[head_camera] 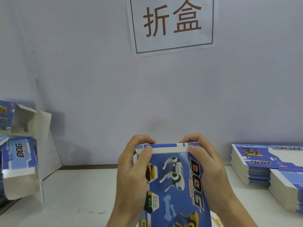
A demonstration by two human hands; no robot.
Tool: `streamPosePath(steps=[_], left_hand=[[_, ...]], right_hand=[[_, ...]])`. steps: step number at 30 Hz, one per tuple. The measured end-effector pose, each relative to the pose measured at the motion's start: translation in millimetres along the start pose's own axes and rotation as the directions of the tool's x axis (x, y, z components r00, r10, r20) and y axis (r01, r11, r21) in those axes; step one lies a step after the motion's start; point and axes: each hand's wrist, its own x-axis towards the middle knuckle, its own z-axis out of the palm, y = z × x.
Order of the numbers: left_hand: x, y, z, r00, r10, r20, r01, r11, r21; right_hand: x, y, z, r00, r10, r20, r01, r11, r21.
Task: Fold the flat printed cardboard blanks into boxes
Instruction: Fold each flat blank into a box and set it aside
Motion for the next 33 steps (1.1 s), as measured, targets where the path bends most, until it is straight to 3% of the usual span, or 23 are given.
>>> streamPosePath(steps=[6, 14, 19, 25, 33], left_hand=[[1.1, 3.0, -1.0, 1.0, -0.01, 0.03, 0.01, 1.0, -0.006], [3.8, -2.9, -3.8, 0.999, -0.012, -0.037, 0.012, 1.0, -0.002], [1.7, 3.7, -6.4, 0.994, -0.037, 0.104, 0.035, 0.999, 0.02], [4.7, 0.4, -4.5, 1.0, -0.009, -0.005, 0.01, 0.999, 0.046], [3.5, -1.0, 1.7, 0.999, 0.03, -0.029, -0.029, 0.999, 0.041]], right_hand=[[0.8, 3.9, -2.1, 1.0, 0.022, 0.007, -0.023, 0.999, 0.041], [-2.4, 3.7, 0.4, 1.0, -0.008, 0.019, 0.007, 0.997, 0.079], [-3.6, -1.4, -1.2, 0.999, -0.033, 0.034, 0.029, 0.995, 0.094], [-2.0, -1.4, 0.3, 0.999, -0.043, 0.003, 0.043, 0.994, 0.098], [-2.9, -4.6, 0.5, 0.997, -0.079, -0.008, 0.079, 0.995, 0.055]])
